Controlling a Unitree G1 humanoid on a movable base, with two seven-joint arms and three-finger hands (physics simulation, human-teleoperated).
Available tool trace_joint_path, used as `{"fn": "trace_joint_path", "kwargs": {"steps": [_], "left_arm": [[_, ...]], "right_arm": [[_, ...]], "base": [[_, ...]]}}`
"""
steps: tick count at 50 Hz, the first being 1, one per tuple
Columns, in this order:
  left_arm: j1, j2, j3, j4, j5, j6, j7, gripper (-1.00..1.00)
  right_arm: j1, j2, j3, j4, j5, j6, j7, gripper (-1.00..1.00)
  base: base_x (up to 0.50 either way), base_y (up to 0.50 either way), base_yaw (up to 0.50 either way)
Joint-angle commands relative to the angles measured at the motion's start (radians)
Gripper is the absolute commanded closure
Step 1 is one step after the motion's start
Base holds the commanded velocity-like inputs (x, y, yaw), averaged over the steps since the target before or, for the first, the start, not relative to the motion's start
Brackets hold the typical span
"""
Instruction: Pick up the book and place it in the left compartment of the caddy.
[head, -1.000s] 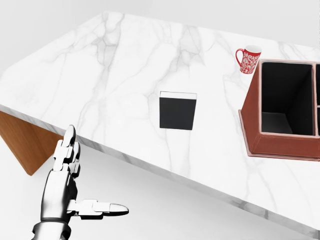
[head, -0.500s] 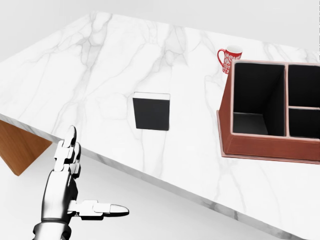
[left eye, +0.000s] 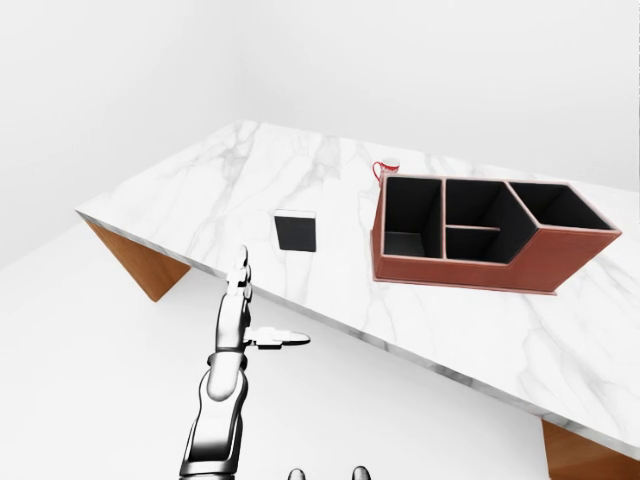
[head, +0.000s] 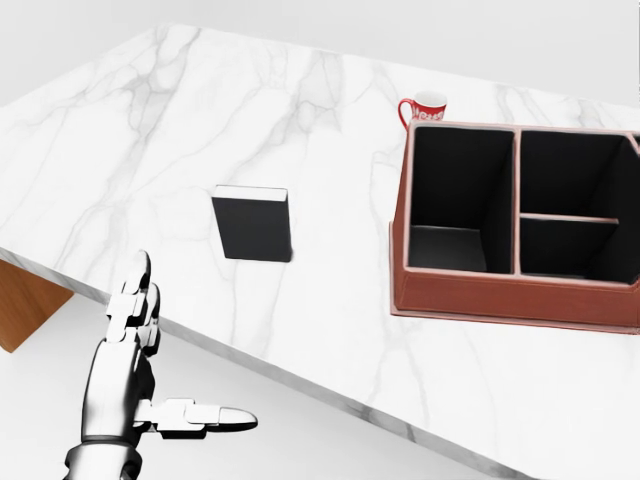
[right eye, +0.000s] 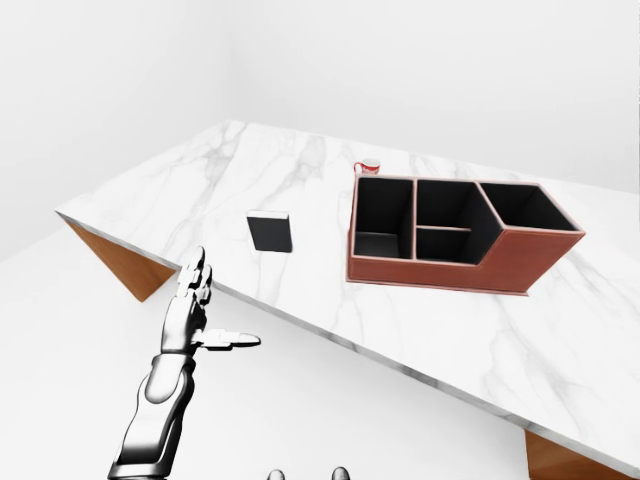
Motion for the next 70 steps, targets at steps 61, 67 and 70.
{"fn": "trace_joint_path", "kwargs": {"steps": [61,67,70], "left_arm": [[-0.004,0.001,0.001,0.010,-0.004,0.000,-0.002,-1.00],[-0.006,0.001,0.001,0.015,-0.003,0.000,-0.002,-1.00],[-0.005,0.001,0.001,0.014,-0.003,0.000,-0.002,-1.00]], "right_arm": [[-0.001,0.000,-0.002,-0.007,-0.004,0.000,-0.002,-1.00],[-0.003,0.000,0.003,0.008,-0.008,0.000,0.007,-1.00],[-0.004,0.000,0.008,0.015,-0.009,0.000,0.011,-1.00]], "base": [[0.09,-0.18,0.00],[0.00,0.00,0.00],[0.00,0.00,0.00]]}}
